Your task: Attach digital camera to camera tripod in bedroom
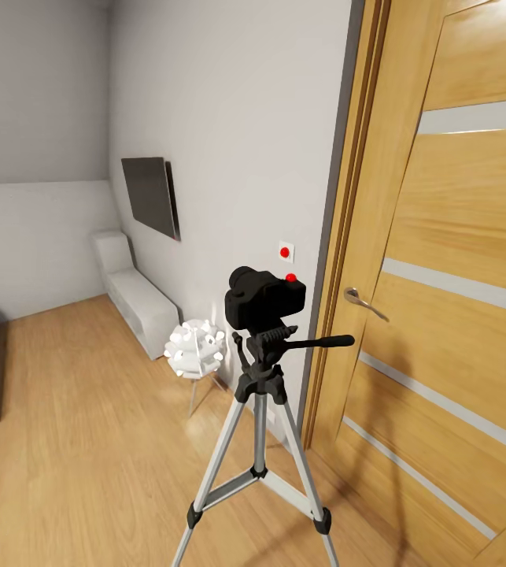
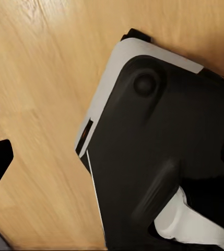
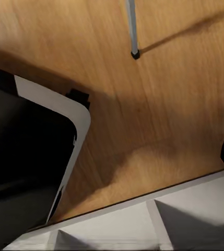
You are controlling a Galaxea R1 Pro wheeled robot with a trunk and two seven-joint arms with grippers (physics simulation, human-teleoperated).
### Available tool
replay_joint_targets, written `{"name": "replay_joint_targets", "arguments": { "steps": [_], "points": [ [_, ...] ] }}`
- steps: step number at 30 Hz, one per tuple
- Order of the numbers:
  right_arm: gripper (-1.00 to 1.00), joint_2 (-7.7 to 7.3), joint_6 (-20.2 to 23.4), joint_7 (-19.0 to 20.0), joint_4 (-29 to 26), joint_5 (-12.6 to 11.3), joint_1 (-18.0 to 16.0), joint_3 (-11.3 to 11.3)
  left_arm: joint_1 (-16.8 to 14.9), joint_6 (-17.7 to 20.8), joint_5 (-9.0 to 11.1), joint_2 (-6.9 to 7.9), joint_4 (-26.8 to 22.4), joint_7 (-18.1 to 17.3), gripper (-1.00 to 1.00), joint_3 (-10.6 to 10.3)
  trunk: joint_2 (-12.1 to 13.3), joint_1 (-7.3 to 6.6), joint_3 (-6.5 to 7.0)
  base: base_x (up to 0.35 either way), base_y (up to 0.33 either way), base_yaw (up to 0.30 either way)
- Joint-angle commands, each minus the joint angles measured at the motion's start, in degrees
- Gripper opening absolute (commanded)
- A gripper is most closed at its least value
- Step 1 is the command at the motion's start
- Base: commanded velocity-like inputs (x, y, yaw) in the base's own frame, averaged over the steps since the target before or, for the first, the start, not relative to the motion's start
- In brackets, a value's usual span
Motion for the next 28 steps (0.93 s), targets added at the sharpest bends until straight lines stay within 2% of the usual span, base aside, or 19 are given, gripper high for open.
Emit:
{"name": "replay_joint_targets", "arguments": {
  "steps": [1,3,4,5,6,9,13,28],
  "points": [
    [1.00,-0.01,0.34,0.30,-0.13,0.60,-0.02,-0.14,-0.01,0.25,0.62,-0.01,-0.05,-0.12,1.00,-0.42,-0.11,0.03,-0.11,0.000,0.000,0.000],
    [1.00,0.04,0.23,0.29,2.56,0.62,0.01,-0.08,1.46,-0.84,0.63,-1.49,0.52,-0.11,1.00,-0.39,-0.11,0.03,-0.11,0.000,0.000,0.000],
    [1.00,0.16,0.19,0.28,5.63,0.60,0.07,-0.05,2.42,-1.55,0.64,-2.86,0.88,-0.12,1.00,-0.41,-0.11,0.03,-0.11,0.000,0.000,0.000],
    [1.00,0.16,0.19,0.28,5.63,0.60,0.07,-0.05,2.42,-1.55,0.64,-2.86,0.88,-0.12,1.00,-0.41,-0.11,0.03,-0.11,0.000,0.000,0.000],
    [1.00,0.24,0.17,0.28,8.05,0.59,0.15,-0.07,3.03,-2.03,0.61,-3.91,1.12,-0.11,1.00,-0.42,-0.11,0.03,-0.11,0.000,0.000,0.000],
    [1.00,0.31,0.13,0.28,10.32,0.57,0.31,-0.07,3.57,-2.46,0.55,-4.95,1.28,-0.09,1.00,-0.41,-0.11,0.03,-0.11,0.000,0.000,0.000],
    [1.00,0.37,0.07,0.28,11.59,0.46,0.40,-0.02,3.90,-2.72,0.46,-5.46,1.37,-0.10,1.00,-0.37,-0.11,0.03,-0.11,0.000,0.000,0.000],
    [1.00,1.33,0.04,0.29,12.39,0.33,0.48,-0.08,4.12,-2.90,0.42,-5.74,1.44,-0.13,1.00,-0.42,-0.11,0.03,-0.11,0.000,0.000,0.000]
  ]
}}
